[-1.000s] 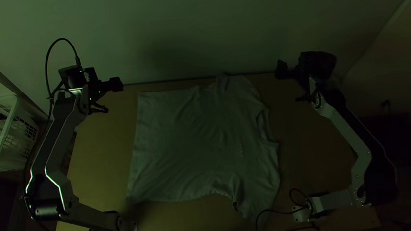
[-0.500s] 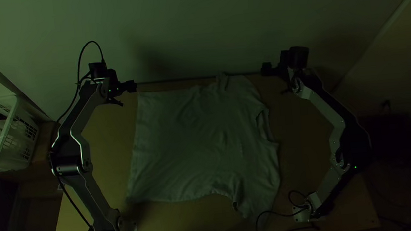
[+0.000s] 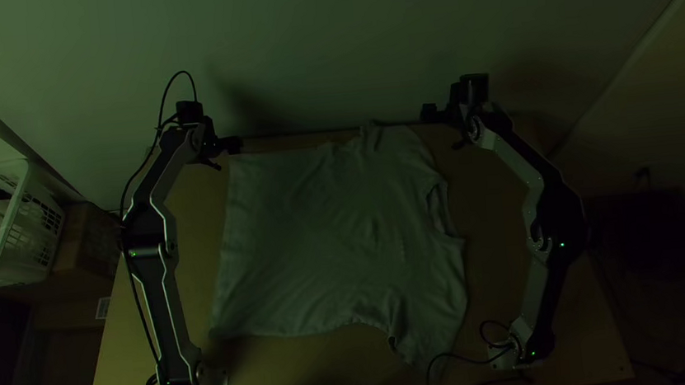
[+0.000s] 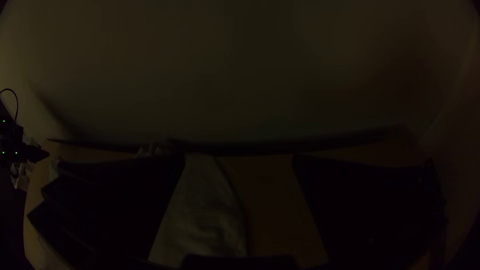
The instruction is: Fold the t-shirt
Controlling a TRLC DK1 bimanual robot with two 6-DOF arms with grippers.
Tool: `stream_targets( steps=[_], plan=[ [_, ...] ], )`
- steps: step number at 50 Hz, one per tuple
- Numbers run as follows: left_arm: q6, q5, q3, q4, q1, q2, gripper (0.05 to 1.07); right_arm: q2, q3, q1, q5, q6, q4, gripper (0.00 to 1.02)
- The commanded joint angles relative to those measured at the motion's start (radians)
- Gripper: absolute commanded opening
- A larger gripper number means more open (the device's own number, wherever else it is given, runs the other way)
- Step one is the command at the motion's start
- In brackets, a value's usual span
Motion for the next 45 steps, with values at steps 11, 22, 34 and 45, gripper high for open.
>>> stream_targets(
  steps=[11, 22, 34, 45],
  plan=[
    [0.022, -0.038, 0.051, -0.041, -0.021, 0.085, 0.96, 0.049, 0.045, 0.014, 0.006, 0.039, -0.018, 0.98],
    [0.037, -0.062, 0.049, -0.075, -0.033, 0.117, 0.94, 0.055, 0.062, 0.016, 0.006, 0.044, -0.022, 0.98],
    [0.04, -0.048, 0.068, -0.086, -0.033, 0.129, 0.08, 0.126, 0.206, 0.017, 0.006, 0.053, -0.2, 0.98],
    [0.002, -0.013, 0.068, -0.102, -0.024, 0.106, 0.08, 0.195, 0.305, 0.02, 0.005, 0.067, -0.288, 0.98]
  ],
)
